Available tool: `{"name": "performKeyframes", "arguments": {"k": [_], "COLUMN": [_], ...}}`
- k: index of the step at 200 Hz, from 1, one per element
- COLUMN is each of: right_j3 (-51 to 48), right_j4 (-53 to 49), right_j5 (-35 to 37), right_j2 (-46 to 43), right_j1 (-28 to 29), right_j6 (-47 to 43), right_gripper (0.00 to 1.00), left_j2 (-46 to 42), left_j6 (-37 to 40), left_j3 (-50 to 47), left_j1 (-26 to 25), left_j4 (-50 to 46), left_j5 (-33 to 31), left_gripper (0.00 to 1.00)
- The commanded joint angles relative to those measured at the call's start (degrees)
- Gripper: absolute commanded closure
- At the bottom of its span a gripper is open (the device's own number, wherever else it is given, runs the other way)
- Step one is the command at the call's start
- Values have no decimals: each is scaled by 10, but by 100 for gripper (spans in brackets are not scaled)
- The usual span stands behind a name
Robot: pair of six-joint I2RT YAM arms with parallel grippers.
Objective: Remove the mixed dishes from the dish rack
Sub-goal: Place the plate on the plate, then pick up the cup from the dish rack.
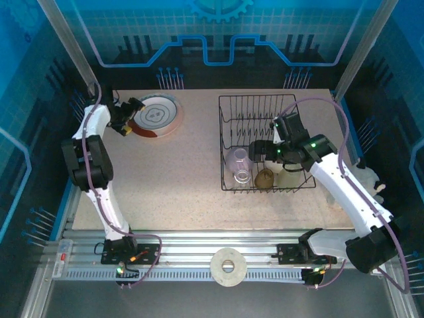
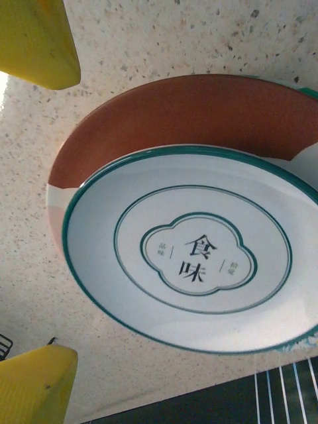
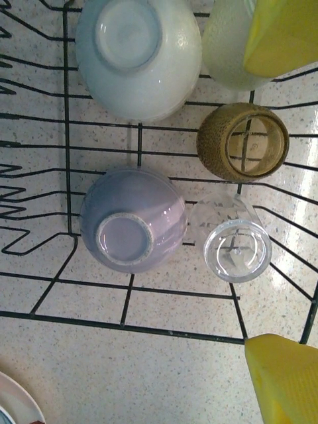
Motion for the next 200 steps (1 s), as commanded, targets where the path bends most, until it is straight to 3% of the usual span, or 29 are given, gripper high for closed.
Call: {"name": "performKeyframes", "arguments": {"k": [1, 52, 103, 154, 200], "right_j3": [-9, -33, -88, -121, -138], "right_j4": [-24, -56, -55, -34, -16], "right_j5": [30, 78, 101, 108, 106], "right_j2": [-21, -36, -53, -31, -18], "right_j1": [2, -63, -147, -156, -149], "right_j6": [-12, -2, -2, -19, -25], "right_gripper": [0, 3, 3, 6, 12], "left_j2": [-63, -206, -345, -438, -498], "left_j6": [12, 13, 22, 25, -10], "left_j3": [-21, -125, -248, -349, -434], "left_j1": [6, -26, -127, -232, -295], "left_j4": [-19, 23, 72, 135, 206], "left_j5": [1, 82, 140, 220, 243], "left_gripper": [1, 1, 1, 1, 1]}}
